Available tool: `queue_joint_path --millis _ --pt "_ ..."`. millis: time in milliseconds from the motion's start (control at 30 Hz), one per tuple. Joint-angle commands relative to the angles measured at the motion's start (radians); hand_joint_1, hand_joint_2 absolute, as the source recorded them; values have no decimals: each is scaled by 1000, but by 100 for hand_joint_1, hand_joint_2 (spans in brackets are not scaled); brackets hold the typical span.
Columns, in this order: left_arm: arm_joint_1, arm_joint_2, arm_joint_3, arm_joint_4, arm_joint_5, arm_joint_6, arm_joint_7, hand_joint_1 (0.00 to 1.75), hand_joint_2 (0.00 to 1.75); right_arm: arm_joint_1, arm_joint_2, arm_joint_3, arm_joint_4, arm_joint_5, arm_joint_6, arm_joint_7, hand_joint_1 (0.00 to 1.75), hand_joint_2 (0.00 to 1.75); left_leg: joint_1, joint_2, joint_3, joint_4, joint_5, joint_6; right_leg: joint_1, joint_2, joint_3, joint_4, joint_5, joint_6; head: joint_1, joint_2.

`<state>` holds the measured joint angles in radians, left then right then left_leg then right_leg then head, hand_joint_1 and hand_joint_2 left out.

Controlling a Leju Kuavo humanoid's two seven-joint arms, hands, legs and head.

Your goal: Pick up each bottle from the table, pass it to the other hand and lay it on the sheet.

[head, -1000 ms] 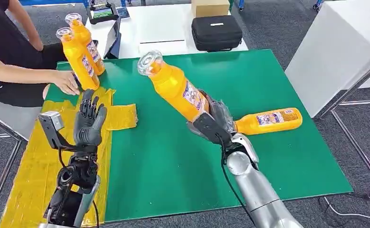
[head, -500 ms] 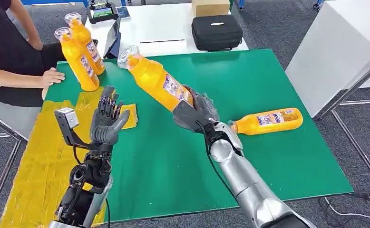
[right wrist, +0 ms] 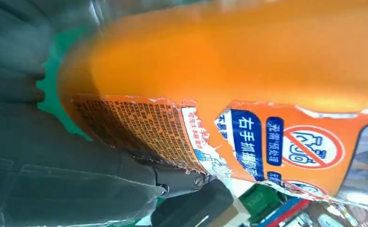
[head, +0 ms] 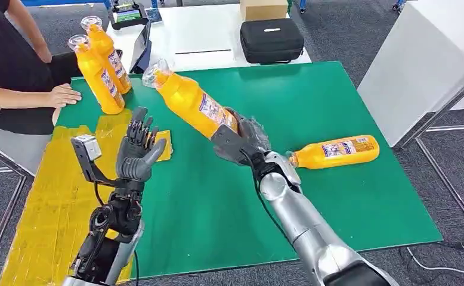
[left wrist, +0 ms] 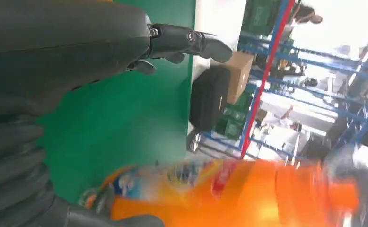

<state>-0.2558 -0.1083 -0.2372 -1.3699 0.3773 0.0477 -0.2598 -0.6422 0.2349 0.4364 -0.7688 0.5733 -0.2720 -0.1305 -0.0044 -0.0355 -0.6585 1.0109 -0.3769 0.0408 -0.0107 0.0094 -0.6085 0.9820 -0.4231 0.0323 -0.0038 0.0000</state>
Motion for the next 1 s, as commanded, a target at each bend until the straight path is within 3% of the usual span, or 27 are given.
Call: queue_joint_path --millis 33,133,167,233,300,467,567,933,967,1000 --pt "-51 -13 -85 38 27 3 13 0 175 -135 82 106 238 59 -8 23 175 175 0 3 2 1 -1 -2 1 0 2 0 -1 -1 0 0" --pt "-65 -11 -72 30 31 23 4 0 175 -127 111 174 247 121 -26 36 175 175 1 3 3 1 -1 -2 1 0 3 0 -1 -1 0 0" --pt "-74 -4 -44 9 10 71 -37 0 175 -68 114 377 198 302 28 49 175 175 2 4 5 2 -3 -3 2 1 5 0 -2 -1 0 0" --pt "-77 4 -14 -14 24 60 -1 0 175 19 114 549 99 321 15 179 175 175 2 8 6 0 -3 -3 3 4 5 -1 -1 -2 0 0" --pt "-82 -3 -11 -9 20 48 13 0 175 17 114 642 97 291 10 220 175 175 3 8 7 0 -4 -3 3 4 7 -2 -2 -2 0 0" --pt "-87 -9 -29 16 20 51 8 0 175 -5 114 667 105 283 25 210 175 175 3 0 0 0 -1 -2 2 -3 0 -1 -2 -1 0 0" --pt "-84 -9 -28 17 20 55 5 0 175 -7 114 664 102 297 22 203 175 175 3 2 2 1 -1 -2 2 -1 2 -1 -2 -1 0 0" --pt "-93 -22 -7 22 17 71 -2 0 175 77 110 670 49 367 100 174 175 175 2 0 2 0 -1 -2 2 -3 2 -1 -2 -1 0 0" --pt "-93 -23 -7 22 17 71 -2 51 175 75 108 668 49 368 97 175 175 175 3 0 4 0 -2 -3 3 -5 5 -1 -3 -2 0 0" --pt "-91 -23 -6 20 12 74 -9 175 175 73 107 658 52 365 97 179 175 175 3 0 1 0 -1 -2 2 -3 2 -1 -2 -1 0 0"
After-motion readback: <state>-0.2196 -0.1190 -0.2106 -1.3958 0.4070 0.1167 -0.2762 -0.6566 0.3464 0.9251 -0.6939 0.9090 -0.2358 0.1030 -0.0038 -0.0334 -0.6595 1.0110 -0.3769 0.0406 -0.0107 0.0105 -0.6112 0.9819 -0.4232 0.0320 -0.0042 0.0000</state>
